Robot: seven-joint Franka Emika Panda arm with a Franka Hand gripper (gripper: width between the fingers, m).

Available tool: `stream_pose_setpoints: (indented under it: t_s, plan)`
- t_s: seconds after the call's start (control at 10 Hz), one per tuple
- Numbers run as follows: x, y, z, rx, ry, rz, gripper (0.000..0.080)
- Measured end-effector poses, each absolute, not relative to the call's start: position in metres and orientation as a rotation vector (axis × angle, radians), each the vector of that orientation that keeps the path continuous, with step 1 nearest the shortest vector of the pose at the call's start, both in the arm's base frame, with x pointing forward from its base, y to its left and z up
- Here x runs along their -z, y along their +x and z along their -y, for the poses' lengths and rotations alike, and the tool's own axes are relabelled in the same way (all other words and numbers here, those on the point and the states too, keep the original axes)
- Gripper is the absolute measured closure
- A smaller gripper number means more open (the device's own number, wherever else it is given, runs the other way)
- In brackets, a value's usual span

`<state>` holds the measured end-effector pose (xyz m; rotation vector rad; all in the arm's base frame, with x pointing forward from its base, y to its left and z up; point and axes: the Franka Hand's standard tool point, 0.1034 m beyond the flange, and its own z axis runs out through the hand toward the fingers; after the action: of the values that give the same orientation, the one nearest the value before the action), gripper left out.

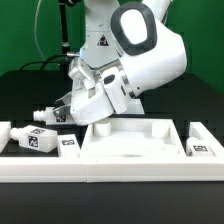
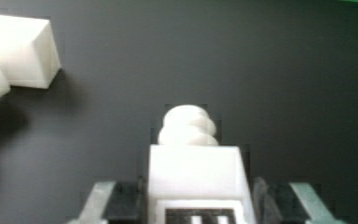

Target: Assemble one leg

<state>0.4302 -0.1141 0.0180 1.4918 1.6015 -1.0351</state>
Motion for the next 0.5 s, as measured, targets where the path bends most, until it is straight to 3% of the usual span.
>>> stream_pose_setpoints:
  t_s: [0.2,0.5]
  plan:
    - [-0.026,0.431,0.111,1.052,1.479,-1.587,0.0520]
    - [-0.062,0.437,0.090,1.036,1.505,-1.561,0.0518]
